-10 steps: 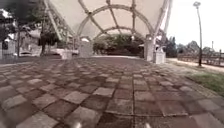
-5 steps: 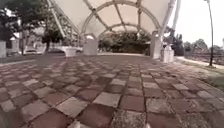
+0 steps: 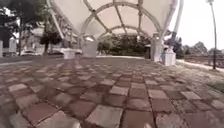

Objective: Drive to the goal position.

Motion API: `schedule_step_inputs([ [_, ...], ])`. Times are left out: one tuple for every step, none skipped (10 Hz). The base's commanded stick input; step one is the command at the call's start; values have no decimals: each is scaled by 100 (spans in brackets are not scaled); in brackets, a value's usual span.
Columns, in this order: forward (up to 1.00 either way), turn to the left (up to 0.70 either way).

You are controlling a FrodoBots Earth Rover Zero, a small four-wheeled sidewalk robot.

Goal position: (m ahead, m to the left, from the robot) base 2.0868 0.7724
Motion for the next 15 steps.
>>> schedule_step_inputs([
  [70,0],
  [70,0],
  [70,0],
  [70,0],
  [70,0],
  [70,0],
  [70,0],
  [70,0],
  [70,0],
  [70,0],
  [70,0],
  [70,0],
  [70,0],
  [70,0],
  [70,0],
])
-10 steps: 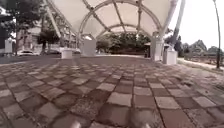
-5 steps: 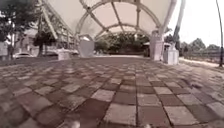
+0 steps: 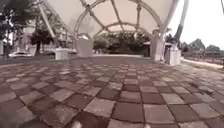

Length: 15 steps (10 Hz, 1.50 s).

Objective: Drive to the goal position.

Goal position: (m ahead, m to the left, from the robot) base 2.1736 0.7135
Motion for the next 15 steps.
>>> schedule_step_inputs([
  [70,0],
  [70,0],
  [70,0],
  [70,0],
  [70,0],
  [70,0],
  [70,0],
  [70,0],
  [70,0],
  [70,0],
  [70,0],
  [70,0],
  [70,0],
  [70,0],
  [70,0],
])
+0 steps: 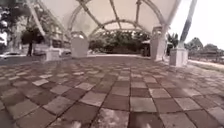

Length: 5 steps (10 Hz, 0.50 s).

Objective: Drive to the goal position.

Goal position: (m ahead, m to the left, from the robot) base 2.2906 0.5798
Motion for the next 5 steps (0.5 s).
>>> schedule_step_inputs([
  [70,0],
  [70,0],
  [70,0],
  [70,0],
  [70,0],
])
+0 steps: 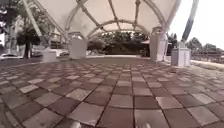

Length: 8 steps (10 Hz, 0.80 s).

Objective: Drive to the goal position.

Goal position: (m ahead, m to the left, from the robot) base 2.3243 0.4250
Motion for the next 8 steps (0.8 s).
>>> schedule_step_inputs([
  [70,0],
  [70,0],
  [70,0],
  [70,0],
  [70,0],
  [70,0],
  [70,0],
  [70,0],
])
